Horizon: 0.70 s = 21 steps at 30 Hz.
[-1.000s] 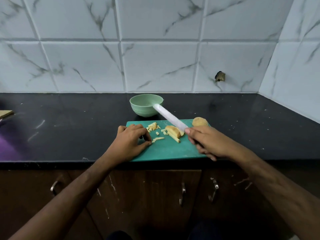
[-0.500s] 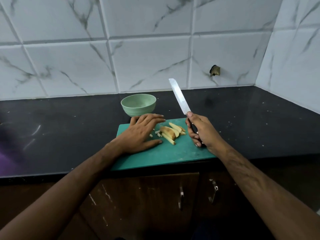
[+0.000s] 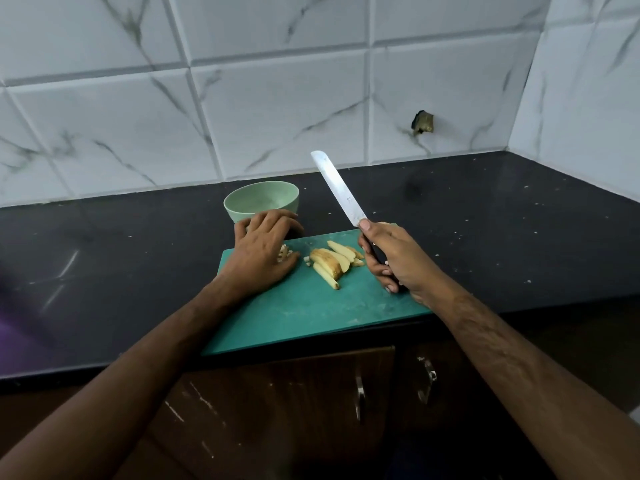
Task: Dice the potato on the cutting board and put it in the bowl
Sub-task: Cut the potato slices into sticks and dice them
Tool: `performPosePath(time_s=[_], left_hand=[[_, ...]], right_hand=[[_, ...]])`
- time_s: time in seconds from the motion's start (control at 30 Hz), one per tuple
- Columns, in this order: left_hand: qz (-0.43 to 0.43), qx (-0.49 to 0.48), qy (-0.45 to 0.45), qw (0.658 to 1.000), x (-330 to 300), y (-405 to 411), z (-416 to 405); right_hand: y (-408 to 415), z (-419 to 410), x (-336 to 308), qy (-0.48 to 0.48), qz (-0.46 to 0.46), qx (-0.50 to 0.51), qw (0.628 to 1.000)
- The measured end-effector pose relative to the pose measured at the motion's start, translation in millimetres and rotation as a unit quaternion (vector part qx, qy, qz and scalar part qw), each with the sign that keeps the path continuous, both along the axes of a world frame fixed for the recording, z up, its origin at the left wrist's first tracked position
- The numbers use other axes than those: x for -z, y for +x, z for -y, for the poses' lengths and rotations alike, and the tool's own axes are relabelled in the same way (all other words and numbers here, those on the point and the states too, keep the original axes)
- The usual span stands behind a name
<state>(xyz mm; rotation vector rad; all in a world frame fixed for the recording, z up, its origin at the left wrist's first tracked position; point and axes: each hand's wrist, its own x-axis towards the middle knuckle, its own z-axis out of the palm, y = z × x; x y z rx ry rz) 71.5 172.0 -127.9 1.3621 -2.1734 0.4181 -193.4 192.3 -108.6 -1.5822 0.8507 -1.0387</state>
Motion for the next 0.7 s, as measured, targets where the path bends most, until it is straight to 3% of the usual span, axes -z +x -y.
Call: performPosePath(time_s=[0.1,0.23,0.6,0.7], left_hand=[[-0.029,0.046,-0.008,0.999,-2.9,0.1,-2.7],[0.022,0.096,0.02,0.995,-1.4,-2.5,-3.4],[0.016,-0.01,0.01,1.0,-2.4,-3.5,-0.1],[0.007,0.012,-0.01,1.0,-4.6,-2.1,-3.9]], right_hand=[[-0.6,1.0,1.0,-0.001,0.0,-0.006,1.0],[-1.4,3.2,2.5,-0.003,-0.006,-0.008,1.0],[-0.8,2.4,2.8,-0.01,-0.017,-0.007,1.0],[0.0,2.3,2.4,-0.01,-0.013,-0.005,1.0]])
